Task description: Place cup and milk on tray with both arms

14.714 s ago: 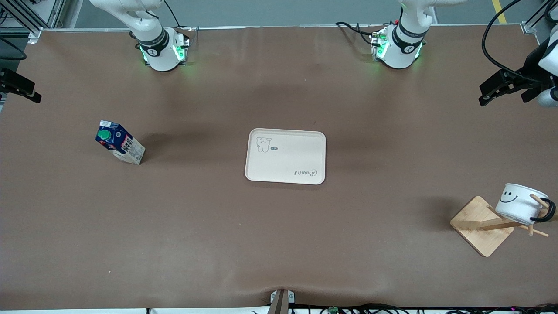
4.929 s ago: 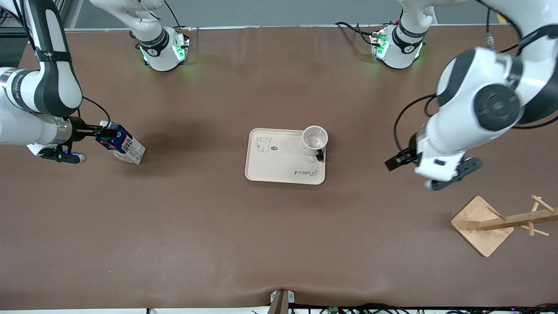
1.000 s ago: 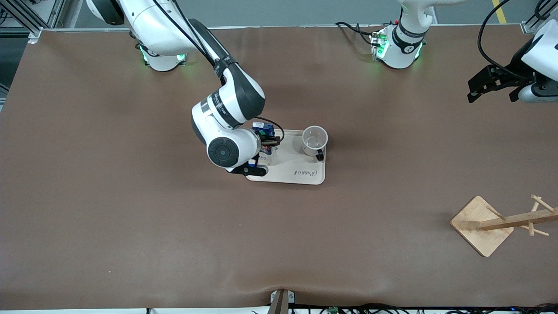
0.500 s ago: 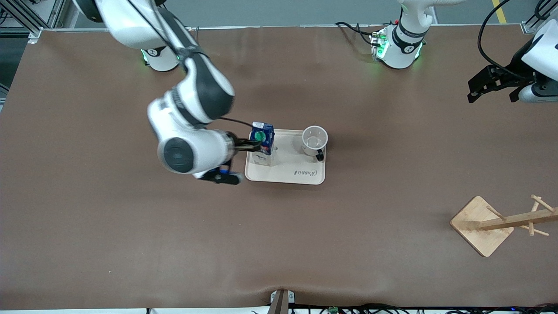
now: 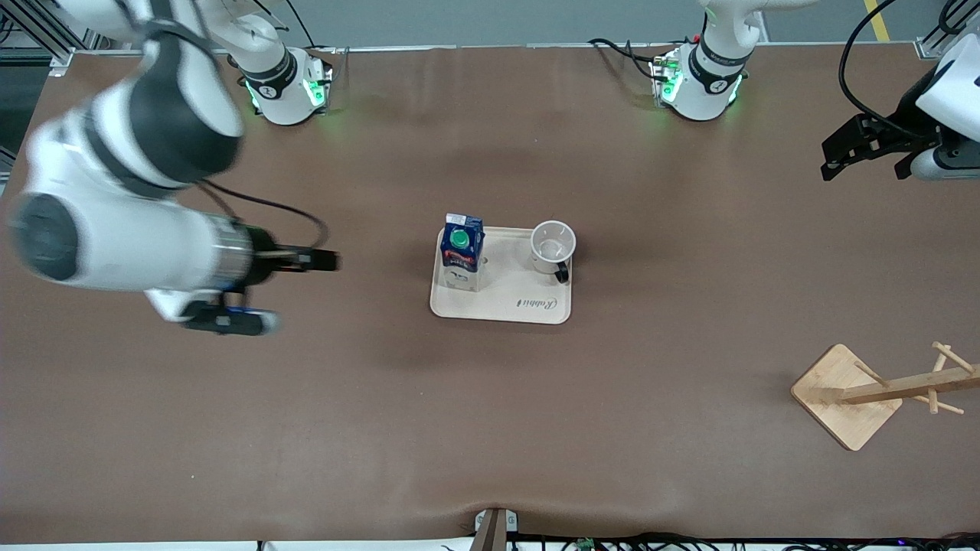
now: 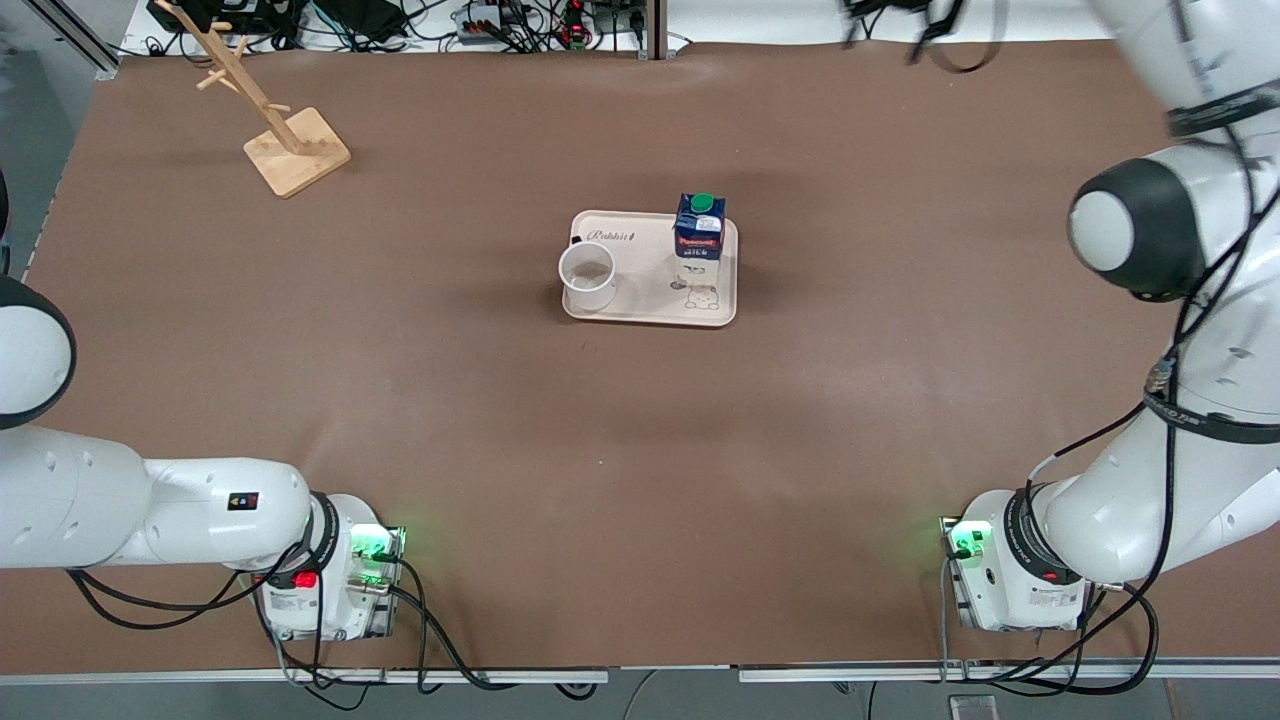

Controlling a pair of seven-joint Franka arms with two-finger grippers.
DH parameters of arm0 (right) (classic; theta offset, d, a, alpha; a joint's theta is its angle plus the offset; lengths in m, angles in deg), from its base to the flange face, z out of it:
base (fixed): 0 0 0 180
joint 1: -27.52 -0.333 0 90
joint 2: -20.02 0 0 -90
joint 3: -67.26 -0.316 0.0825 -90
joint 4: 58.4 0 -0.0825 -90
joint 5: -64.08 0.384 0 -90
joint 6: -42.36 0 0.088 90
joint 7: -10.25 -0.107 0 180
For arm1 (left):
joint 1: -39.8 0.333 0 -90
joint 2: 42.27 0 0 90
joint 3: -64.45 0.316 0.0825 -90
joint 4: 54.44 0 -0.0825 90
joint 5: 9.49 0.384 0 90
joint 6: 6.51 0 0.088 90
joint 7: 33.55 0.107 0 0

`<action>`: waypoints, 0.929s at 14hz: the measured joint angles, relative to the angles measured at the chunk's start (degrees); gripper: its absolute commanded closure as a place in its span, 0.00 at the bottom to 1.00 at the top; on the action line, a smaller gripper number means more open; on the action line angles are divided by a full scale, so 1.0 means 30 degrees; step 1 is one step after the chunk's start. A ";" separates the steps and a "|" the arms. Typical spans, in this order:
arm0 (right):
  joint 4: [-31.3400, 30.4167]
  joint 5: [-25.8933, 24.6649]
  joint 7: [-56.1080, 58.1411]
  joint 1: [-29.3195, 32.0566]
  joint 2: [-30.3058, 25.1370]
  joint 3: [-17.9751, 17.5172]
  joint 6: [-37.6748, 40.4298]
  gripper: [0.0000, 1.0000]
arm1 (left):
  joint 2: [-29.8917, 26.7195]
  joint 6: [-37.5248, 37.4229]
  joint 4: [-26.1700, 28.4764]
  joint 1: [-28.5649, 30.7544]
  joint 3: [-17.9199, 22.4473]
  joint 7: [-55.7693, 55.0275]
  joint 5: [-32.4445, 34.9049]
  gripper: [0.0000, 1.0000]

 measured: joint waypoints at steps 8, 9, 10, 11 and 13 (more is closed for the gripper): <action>-0.0458 -0.4840 0.4271 0.3900 -0.2996 0.0027 0.0614 0.00 | 0.0000 0.0001 -0.0012 0.0025 0.0008 0.0000 0.0000 0.00; -0.0848 -0.4902 0.4422 0.4380 -0.3483 0.0033 0.0618 0.00 | 0.0000 0.0001 -0.0014 0.0026 0.0008 0.0000 0.0000 0.00; -0.1438 -0.5078 0.4517 0.4716 -0.4098 0.0037 0.0537 0.00 | -0.0001 0.0001 -0.0017 0.0027 0.0008 0.0000 0.0000 0.00; -0.2303 -0.5364 0.4576 0.4862 -0.4889 0.0035 0.0150 0.00 | -0.0001 0.0001 -0.0024 0.0027 0.0008 0.0000 0.0000 0.00; -0.4945 -0.5658 0.4580 0.4874 -0.6980 -0.0018 -0.1225 0.00 | -0.0002 0.0001 -0.0033 0.0027 0.0008 0.0000 0.0000 0.00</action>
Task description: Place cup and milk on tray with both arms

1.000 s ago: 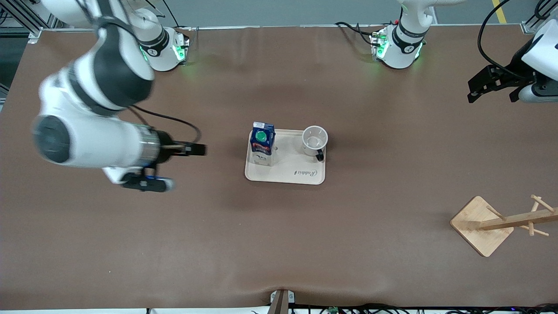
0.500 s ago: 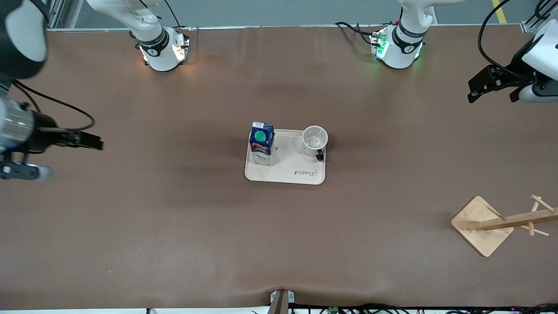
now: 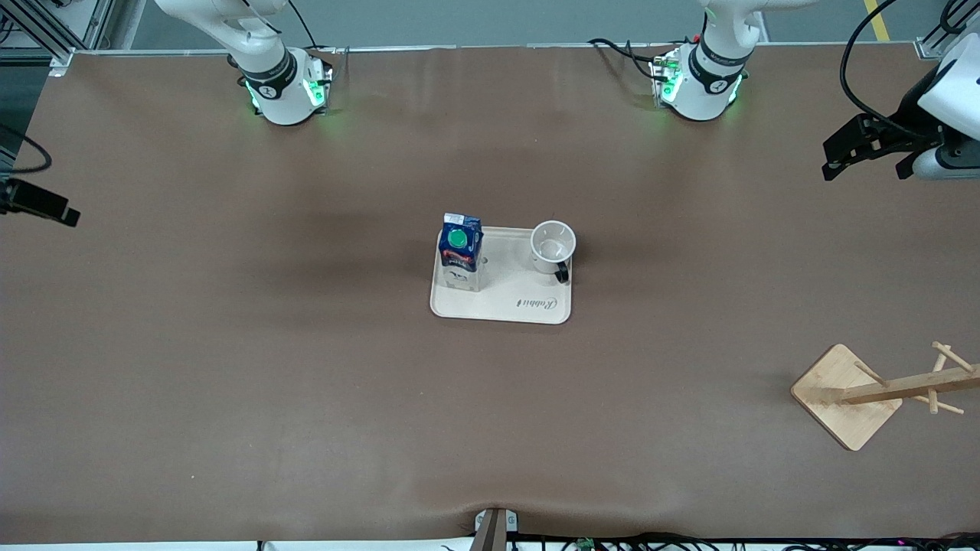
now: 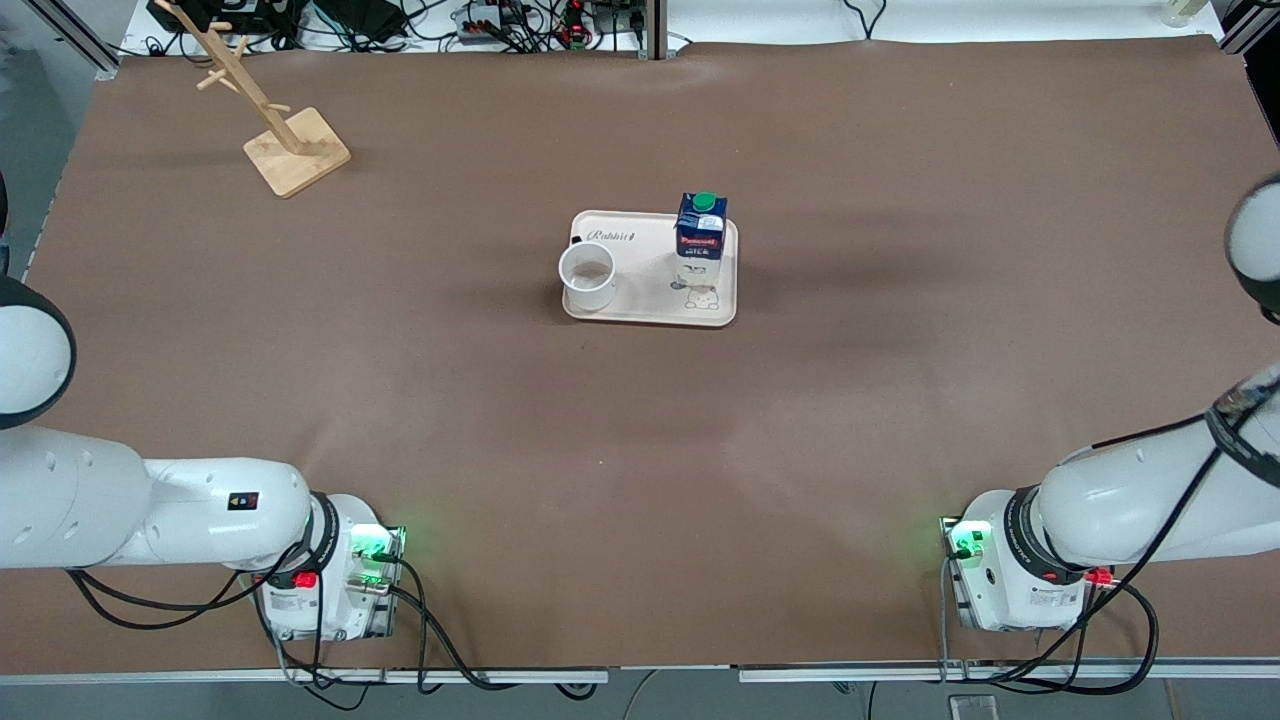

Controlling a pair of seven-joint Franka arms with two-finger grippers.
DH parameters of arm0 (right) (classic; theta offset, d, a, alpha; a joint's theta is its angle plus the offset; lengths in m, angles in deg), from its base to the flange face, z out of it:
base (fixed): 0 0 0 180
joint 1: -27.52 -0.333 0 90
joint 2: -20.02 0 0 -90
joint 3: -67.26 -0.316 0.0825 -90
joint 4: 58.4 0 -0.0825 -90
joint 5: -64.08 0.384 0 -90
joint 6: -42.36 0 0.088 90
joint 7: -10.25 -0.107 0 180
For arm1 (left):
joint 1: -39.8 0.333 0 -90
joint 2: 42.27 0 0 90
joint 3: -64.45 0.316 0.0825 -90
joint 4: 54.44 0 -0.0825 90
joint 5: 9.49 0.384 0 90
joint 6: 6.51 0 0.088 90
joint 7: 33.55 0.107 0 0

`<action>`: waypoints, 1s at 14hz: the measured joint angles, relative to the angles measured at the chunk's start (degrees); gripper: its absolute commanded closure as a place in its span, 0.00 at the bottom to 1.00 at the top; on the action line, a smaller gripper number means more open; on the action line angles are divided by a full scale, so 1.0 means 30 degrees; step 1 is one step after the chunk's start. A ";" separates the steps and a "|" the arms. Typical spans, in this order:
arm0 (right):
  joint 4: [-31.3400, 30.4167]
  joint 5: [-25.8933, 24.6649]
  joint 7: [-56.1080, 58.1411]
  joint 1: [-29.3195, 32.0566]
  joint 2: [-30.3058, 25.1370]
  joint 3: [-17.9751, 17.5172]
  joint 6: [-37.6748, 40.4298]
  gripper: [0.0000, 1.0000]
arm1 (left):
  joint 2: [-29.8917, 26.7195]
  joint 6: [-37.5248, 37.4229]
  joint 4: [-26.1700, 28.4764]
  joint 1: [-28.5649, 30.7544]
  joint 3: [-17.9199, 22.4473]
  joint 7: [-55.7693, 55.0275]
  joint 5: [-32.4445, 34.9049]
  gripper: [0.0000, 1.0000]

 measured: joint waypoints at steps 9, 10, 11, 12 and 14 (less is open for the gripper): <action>-0.3991 -0.0193 -0.0028 -0.0072 -0.3545 -0.0311 -0.1608 0.00 | 0.0000 0.0000 -0.0013 -0.0001 -0.0005 0.0026 0.0000 0.00; -0.3271 -0.0194 -0.0028 -0.0123 -0.3536 -0.0351 -0.1480 0.00 | 0.0000 0.0000 -0.0046 0.0000 -0.0005 0.0026 0.0000 0.00; -0.2753 -0.0194 -0.0028 -0.0147 -0.3539 -0.0407 -0.1327 0.00 | -0.0001 0.0000 -0.0094 0.0000 -0.0005 0.0026 0.0000 0.00; -0.2483 -0.0200 -0.0028 -0.0148 -0.3537 -0.0439 -0.1236 0.00 | -0.0001 0.0000 -0.0129 0.0000 -0.0005 0.0026 0.0000 0.00; -0.2397 -0.0242 -0.0028 -0.0127 -0.3500 -0.0423 -0.1206 0.00 | 0.0000 0.0000 -0.0156 0.0000 -0.0005 0.0026 0.0000 0.00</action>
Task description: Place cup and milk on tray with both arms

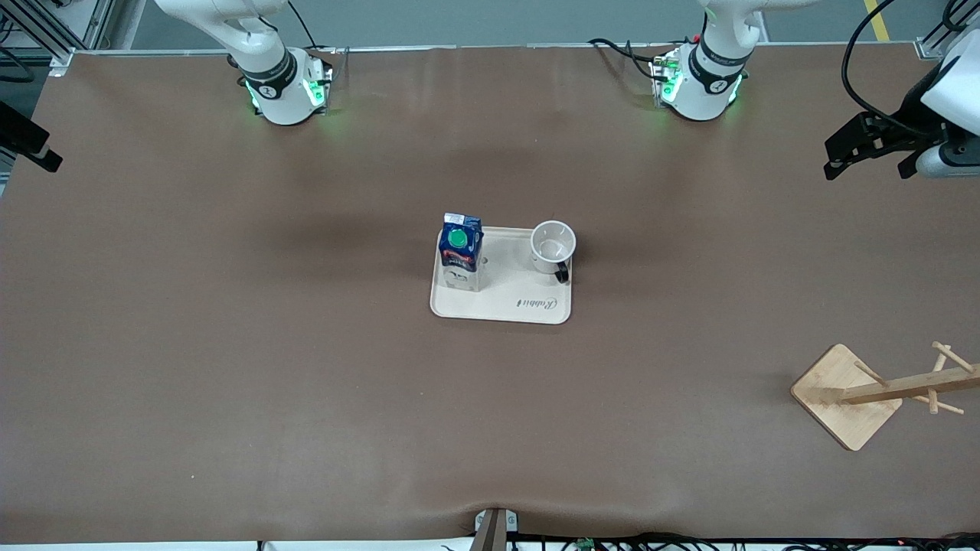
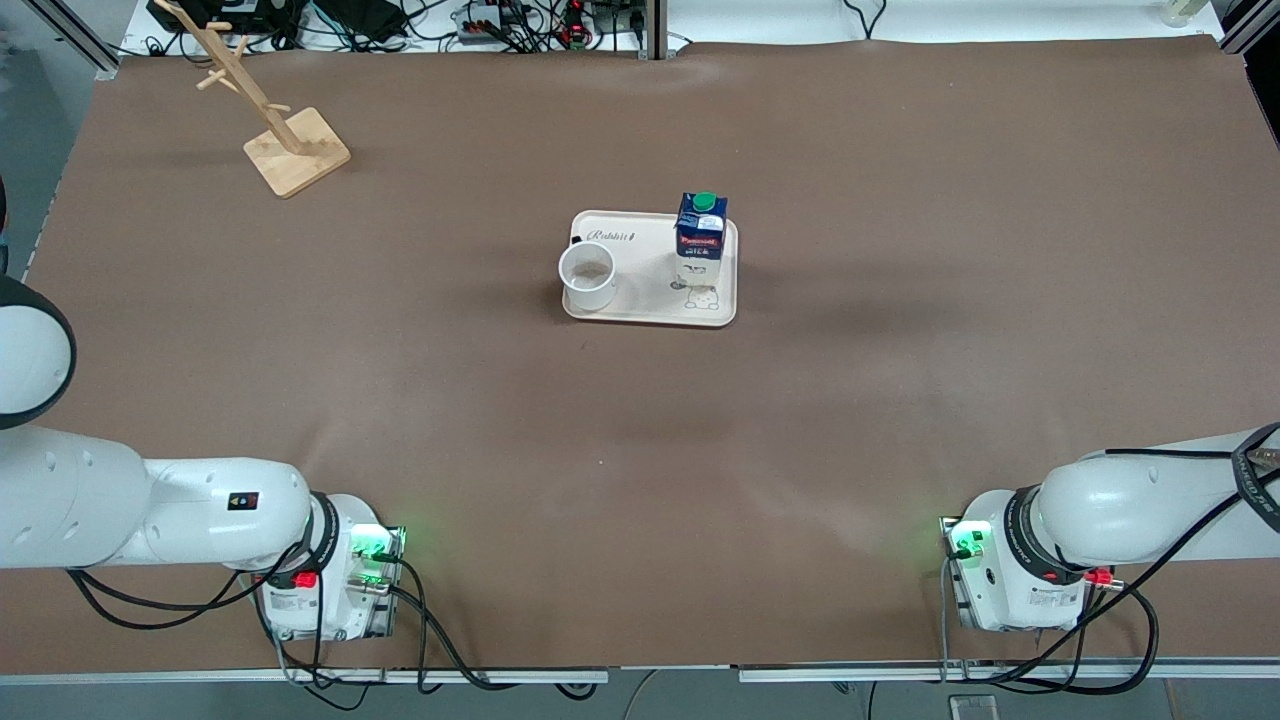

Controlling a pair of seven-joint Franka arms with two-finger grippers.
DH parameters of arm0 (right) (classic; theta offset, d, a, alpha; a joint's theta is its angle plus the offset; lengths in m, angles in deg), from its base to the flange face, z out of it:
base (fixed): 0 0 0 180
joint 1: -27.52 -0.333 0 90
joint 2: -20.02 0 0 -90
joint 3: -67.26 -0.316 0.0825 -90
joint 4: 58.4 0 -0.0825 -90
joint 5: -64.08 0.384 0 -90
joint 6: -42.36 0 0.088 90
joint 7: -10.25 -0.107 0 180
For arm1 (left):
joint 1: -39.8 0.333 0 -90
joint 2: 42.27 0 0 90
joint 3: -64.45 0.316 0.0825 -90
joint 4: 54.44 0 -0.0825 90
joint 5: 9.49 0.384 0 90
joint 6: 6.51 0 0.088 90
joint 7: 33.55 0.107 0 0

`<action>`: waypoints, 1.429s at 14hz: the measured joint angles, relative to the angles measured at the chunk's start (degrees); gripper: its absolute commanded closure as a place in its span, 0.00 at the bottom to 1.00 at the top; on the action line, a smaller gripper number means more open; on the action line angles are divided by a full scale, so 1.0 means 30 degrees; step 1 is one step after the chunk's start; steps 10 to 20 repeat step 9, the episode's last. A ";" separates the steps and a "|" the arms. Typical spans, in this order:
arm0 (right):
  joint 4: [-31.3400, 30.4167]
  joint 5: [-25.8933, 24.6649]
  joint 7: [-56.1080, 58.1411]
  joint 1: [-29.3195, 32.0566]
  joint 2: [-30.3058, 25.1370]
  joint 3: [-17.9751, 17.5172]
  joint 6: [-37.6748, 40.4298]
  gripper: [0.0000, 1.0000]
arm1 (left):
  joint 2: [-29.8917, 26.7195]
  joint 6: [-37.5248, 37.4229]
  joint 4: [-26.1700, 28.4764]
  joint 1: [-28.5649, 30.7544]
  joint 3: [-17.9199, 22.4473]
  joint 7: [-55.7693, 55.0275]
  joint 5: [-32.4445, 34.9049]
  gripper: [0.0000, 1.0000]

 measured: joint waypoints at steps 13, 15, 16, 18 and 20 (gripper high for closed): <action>-0.0062 -0.0005 0.0006 0.0006 0.0212 0.0022 0.1294 0.00 | 0.0000 0.0000 -0.0178 0.0000 0.0000 -0.0008 0.0000 0.00; -0.0062 -0.0005 0.0006 0.0006 0.0212 0.0022 0.1294 0.00 | 0.0000 0.0000 -0.0178 0.0000 0.0000 -0.0008 0.0000 0.00; -0.0062 -0.0005 0.0006 0.0006 0.0212 0.0022 0.1294 0.00 | 0.0000 0.0000 -0.0178 0.0000 0.0000 -0.0008 0.0000 0.00; -0.0062 -0.0005 0.0006 0.0006 0.0212 0.0022 0.1294 0.00 | 0.0000 0.0000 -0.0178 0.0000 0.0000 -0.0008 0.0000 0.00; -0.0062 -0.0005 0.0006 0.0006 0.0212 0.0022 0.1294 0.00 | 0.0000 0.0000 -0.0178 0.0000 0.0000 -0.0008 0.0000 0.00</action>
